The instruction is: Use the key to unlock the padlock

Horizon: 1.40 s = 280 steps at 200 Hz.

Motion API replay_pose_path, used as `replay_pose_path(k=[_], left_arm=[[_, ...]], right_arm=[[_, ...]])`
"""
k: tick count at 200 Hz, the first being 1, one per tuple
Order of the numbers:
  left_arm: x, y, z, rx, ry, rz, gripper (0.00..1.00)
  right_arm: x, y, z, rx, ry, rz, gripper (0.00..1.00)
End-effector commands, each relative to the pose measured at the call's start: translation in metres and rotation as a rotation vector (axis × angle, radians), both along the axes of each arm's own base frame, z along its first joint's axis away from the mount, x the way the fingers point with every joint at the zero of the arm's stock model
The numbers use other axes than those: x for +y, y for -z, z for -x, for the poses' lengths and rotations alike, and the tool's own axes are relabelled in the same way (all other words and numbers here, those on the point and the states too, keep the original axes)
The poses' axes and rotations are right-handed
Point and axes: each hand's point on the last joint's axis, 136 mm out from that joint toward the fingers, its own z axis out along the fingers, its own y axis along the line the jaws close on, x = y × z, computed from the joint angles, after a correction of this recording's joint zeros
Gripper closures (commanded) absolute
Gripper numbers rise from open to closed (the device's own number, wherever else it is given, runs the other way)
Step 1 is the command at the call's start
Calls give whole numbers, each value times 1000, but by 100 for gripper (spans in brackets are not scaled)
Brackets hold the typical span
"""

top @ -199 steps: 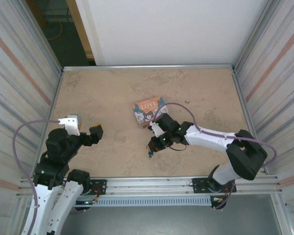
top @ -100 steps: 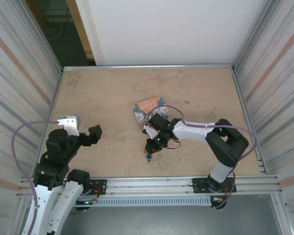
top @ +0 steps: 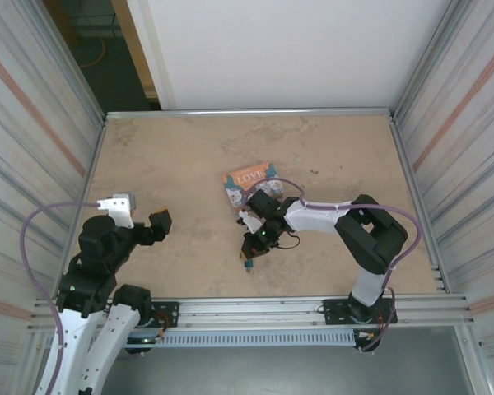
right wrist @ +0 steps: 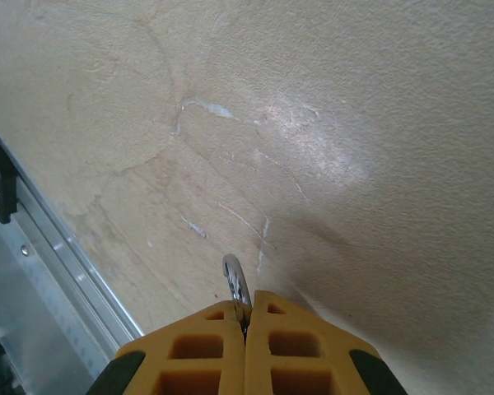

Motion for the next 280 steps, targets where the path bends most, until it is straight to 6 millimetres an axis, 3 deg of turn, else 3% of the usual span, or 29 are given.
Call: replay_pose_path(k=[1,79,164,209,280], left_arm=[[3,4,-2,8,-8,-31,1],[5,5,-3,15,-17,-40,1],[7,6,-5,16,-27,-50,1],[7,7,-5,22,-31,-53,1],[11,9,-6,30,-55,-52,1]], right_arm=[[-1,3,-3,2,0,16,93],[-6,-10,-6,-37,13,18,78],[-22,-50,-14,-156,53,8,75],[-45,-75,-22,-270,129,-1,69],[-101,-125,-55,-532,360,-66,53]])
